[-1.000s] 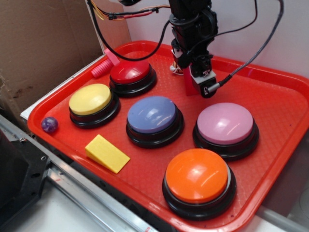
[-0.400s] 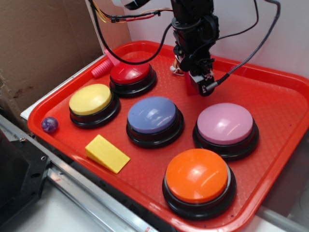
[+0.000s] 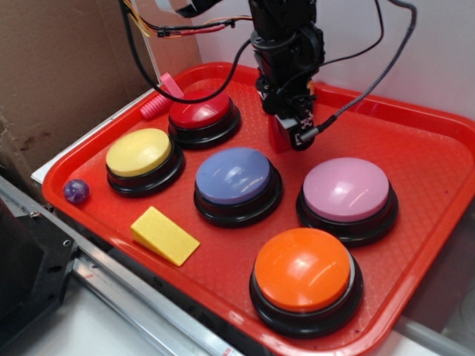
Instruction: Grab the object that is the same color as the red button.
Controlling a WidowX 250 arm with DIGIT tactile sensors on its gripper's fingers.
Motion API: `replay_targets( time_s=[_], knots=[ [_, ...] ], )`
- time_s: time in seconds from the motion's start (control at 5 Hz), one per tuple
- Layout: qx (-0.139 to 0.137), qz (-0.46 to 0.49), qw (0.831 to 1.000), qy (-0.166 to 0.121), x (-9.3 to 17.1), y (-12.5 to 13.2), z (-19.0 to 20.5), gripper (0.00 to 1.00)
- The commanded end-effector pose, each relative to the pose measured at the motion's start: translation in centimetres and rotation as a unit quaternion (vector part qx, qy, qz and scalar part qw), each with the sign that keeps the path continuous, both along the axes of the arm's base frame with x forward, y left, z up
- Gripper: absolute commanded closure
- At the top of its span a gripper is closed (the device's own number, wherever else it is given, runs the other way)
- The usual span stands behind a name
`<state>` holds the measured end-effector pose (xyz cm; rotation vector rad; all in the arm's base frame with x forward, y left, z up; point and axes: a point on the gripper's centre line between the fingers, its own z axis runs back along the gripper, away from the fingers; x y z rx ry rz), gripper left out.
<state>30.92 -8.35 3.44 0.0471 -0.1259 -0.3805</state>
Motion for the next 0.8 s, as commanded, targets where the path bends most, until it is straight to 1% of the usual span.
replay_targets(
  time_s=[0.0,0.2,0.4,0.6],
  knots=[
    [-0.062,0.122,0.99,-0.042,-1.9,1.2,8.6,1.0],
    [-0.087,0.17,0.981,-0.035,-3.7,2.6,11.2,1.0],
    [-0.072,0.249,0.963,-0.07,-5.8,4.4,13.2,1.0],
    [-0.059,0.313,0.945,-0.068,-6.8,5.2,13.9,1.0]
  ],
)
